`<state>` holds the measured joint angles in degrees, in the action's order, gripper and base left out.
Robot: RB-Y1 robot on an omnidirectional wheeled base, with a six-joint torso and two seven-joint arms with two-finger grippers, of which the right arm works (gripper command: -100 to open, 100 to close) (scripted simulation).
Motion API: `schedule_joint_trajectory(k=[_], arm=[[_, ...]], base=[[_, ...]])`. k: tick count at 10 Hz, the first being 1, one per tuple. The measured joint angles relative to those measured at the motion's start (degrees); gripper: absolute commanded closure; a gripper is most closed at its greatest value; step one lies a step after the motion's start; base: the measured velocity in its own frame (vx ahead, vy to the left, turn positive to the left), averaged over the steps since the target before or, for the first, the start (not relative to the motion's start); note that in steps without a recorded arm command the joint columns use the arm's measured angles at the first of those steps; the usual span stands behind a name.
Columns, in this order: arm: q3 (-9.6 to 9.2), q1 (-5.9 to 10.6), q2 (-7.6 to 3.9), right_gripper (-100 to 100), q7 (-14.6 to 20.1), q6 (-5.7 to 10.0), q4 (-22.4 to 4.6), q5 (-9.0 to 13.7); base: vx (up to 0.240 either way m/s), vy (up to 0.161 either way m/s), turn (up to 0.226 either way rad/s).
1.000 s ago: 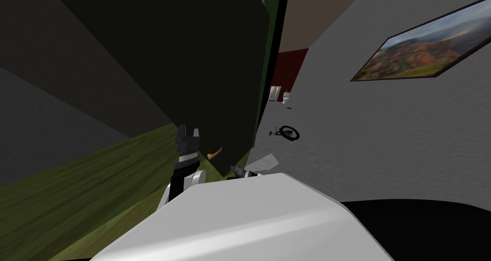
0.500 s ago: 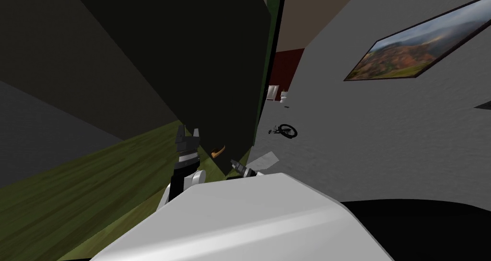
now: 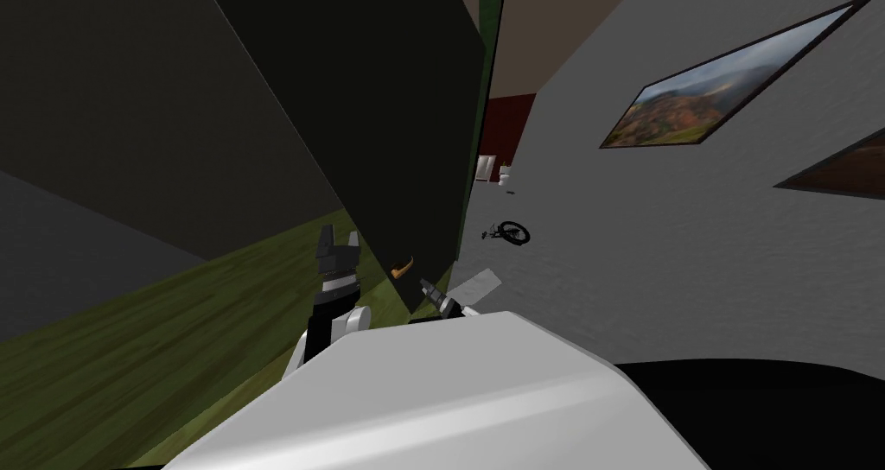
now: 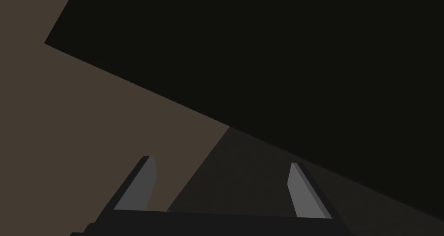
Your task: Push the door open
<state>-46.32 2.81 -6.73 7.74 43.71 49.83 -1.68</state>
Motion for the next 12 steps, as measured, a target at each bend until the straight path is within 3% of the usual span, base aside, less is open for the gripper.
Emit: schedule_joint_trajectory(k=[1, 9, 10, 12], arm=[[1.01, -0.04, 0.6, -100, -0.5, -0.39, -0.2, 0.2], [2.43, 0.45, 1.9, -100, -1.3, -0.37, -1.8, 0.2], [2.45, 0.48, 1.94, 100, -1.4, -0.37, -1.8, 0.2], [2.43, 0.47, 1.92, 100, -1.4, -0.37, -1.8, 0.2]], base=[[-0.034, 0.056, -0.021], [0.136, 0.139, 0.027], [-0.008, -0.011, -0.001], [-0.024, -0.031, 0.003]])
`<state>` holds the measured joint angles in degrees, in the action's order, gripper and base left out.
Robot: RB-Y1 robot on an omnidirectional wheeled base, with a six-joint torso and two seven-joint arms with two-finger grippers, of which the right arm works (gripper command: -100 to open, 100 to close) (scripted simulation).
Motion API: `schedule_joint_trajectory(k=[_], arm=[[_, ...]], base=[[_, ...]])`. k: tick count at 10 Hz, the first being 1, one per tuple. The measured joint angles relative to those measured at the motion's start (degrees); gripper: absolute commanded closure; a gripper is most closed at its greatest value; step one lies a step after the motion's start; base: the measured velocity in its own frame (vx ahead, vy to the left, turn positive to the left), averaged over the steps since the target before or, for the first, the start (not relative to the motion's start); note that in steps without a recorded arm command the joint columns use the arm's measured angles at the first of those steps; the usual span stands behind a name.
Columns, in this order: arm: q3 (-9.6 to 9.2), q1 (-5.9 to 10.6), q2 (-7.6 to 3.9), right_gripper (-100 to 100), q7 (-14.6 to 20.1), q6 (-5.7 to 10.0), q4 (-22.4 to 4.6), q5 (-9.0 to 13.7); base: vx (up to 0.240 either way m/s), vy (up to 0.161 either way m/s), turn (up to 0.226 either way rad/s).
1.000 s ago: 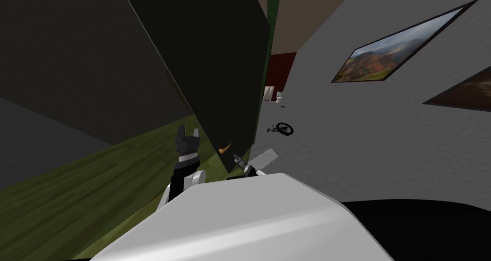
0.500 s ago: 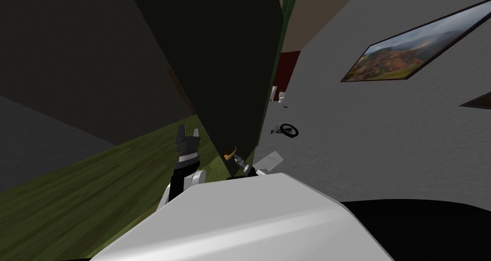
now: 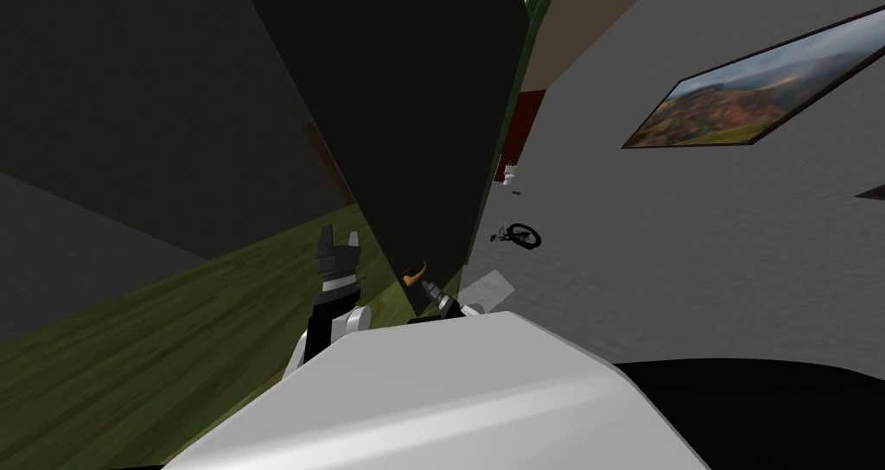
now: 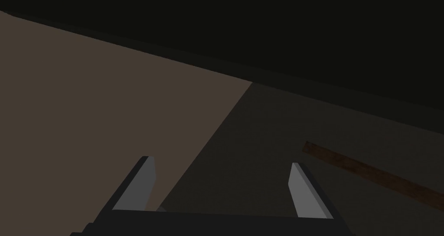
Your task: Push the door open
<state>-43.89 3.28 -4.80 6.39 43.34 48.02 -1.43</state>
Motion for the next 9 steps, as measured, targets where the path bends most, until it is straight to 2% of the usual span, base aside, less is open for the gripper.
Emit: schedule_joint_trajectory(k=[3, 4, 7, 8, 9], arm=[[0.0, -0.02, -0.03, 100, 0.0, 0.0, 0.0, 0.0], [0.0, -0.02, -0.03, -100, 0.0, 0.0, 0.0, 0.0], [1.87, -0.6, 0.05, -100, -0.7, -0.77, 0.8, 0.6], [2.46, -0.6, 0.34, -100, -1.0, -0.49, 0.2, 0.8], [2.52, -0.63, 0.36, -100, -1.0, -0.38, 0.1, 0.8]], base=[[-0.006, -0.008, 0.0], [-0.12, 0.001, -0.125], [-0.202, -0.032, -0.125], [-0.094, -0.01, -0.019], [0.089, 0.1, 0.055]])
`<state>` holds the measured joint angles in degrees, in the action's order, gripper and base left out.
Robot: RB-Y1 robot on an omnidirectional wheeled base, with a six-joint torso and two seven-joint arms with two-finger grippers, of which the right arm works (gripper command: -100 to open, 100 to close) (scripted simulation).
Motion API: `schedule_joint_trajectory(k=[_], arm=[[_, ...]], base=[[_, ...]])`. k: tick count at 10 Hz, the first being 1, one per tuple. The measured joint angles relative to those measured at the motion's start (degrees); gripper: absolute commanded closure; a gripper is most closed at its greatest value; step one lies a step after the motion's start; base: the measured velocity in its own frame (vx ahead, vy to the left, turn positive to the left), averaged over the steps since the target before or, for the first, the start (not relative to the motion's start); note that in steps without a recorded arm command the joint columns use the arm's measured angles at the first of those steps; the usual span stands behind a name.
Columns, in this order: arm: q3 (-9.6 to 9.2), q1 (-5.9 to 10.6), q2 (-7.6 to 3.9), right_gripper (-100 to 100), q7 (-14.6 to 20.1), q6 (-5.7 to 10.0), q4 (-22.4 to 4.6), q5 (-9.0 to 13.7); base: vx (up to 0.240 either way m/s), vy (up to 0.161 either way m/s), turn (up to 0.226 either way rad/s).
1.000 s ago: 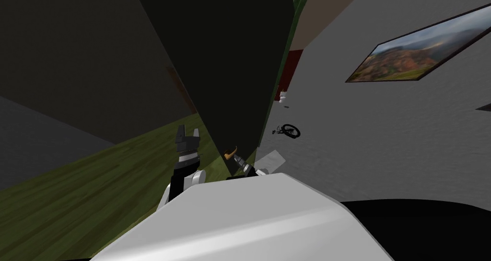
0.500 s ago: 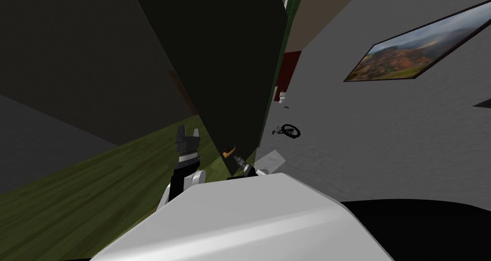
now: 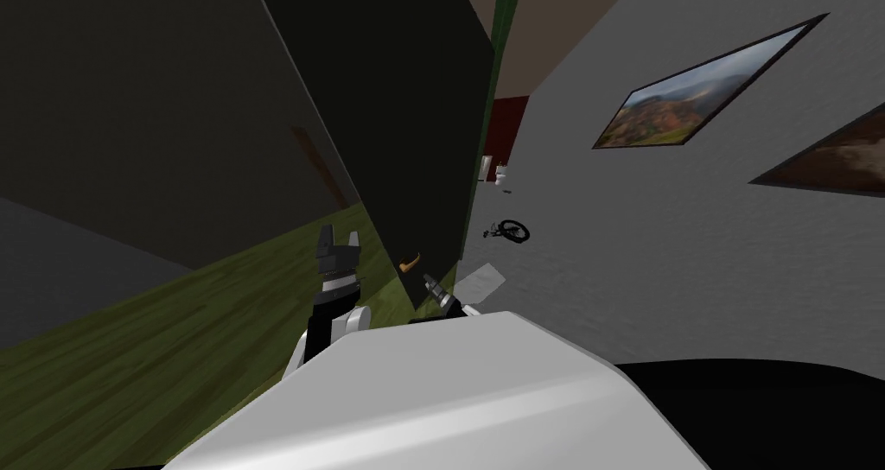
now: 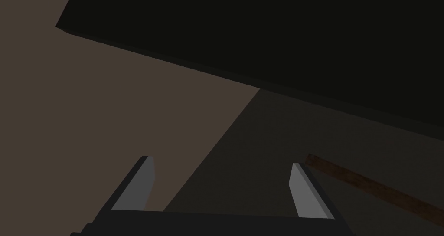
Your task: Push the door open
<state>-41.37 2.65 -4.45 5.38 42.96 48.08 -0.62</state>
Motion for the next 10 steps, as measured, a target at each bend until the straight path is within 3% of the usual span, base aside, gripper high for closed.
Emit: schedule_joint_trajectory(k=[7, 8, 10], arm=[[1.09, 0.41, 0.7, -100, -0.7, 0.68, -1.3, 0.1], [1.1, 0.44, 0.75, 100, -0.7, 0.71, -1.3, 0.1], [1.09, 0.43, 0.72, 100, -0.7, 0.68, -1.3, 0.1]], base=[[0.152, 0.135, 0.019], [-0.009, -0.007, -0.004], [-0.026, -0.025, 0.002]])
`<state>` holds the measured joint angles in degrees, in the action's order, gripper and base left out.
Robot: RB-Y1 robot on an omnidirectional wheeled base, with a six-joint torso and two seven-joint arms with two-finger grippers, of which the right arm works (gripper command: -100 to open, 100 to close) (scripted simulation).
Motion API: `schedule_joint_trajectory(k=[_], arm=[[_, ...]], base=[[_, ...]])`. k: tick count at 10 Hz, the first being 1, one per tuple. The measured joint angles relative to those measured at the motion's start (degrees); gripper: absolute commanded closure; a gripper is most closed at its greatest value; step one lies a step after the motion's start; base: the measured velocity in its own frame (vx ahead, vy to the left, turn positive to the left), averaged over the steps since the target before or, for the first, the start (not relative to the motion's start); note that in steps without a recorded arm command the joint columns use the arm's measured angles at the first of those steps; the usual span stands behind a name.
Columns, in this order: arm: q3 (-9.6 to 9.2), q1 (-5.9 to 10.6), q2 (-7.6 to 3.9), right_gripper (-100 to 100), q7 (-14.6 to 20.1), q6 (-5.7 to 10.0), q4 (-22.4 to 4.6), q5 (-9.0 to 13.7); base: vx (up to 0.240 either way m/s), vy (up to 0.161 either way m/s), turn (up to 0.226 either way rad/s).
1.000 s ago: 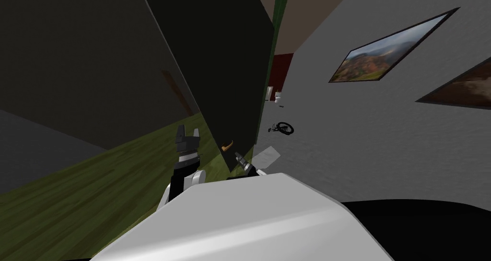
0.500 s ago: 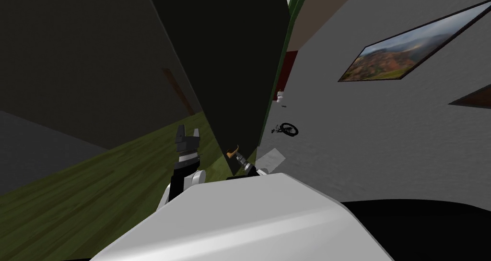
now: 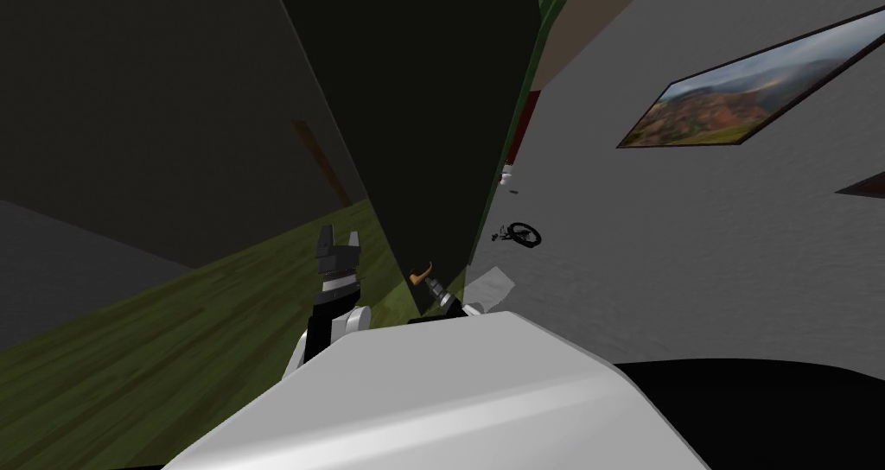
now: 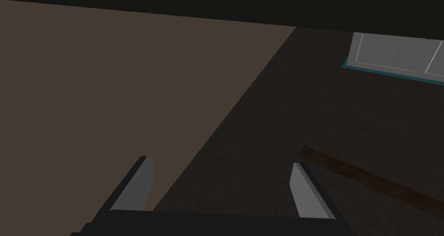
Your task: Push the door open
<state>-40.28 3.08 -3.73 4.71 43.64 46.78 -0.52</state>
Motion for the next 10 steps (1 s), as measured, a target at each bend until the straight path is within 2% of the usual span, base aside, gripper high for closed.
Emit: schedule_joint_trajectory(k=[3, 4, 6, 8, 10], arm=[[0.0, -0.03, -0.03, 100, 0.0, 0.0, 0.0, 0.0], [0.0, -0.03, -0.03, -100, 0.0, 0.0, 0.0, 0.0], [0.49, -0.16, -0.43, -100, 0.0, -0.35, 0.4, 0.2], [0.95, -0.28, -0.19, -100, -0.1, -0.63, 0.6, 0.5], [1.1, -0.37, -0.34, -100, -0.2, -0.49, 0.4, 0.5]], base=[[-0.007, -0.007, 0.0], [-0.151, -0.061, -0.115], [-0.22, -0.103, -0.075], [-0.161, -0.083, -0.035], [0.134, 0.094, 0.032]])
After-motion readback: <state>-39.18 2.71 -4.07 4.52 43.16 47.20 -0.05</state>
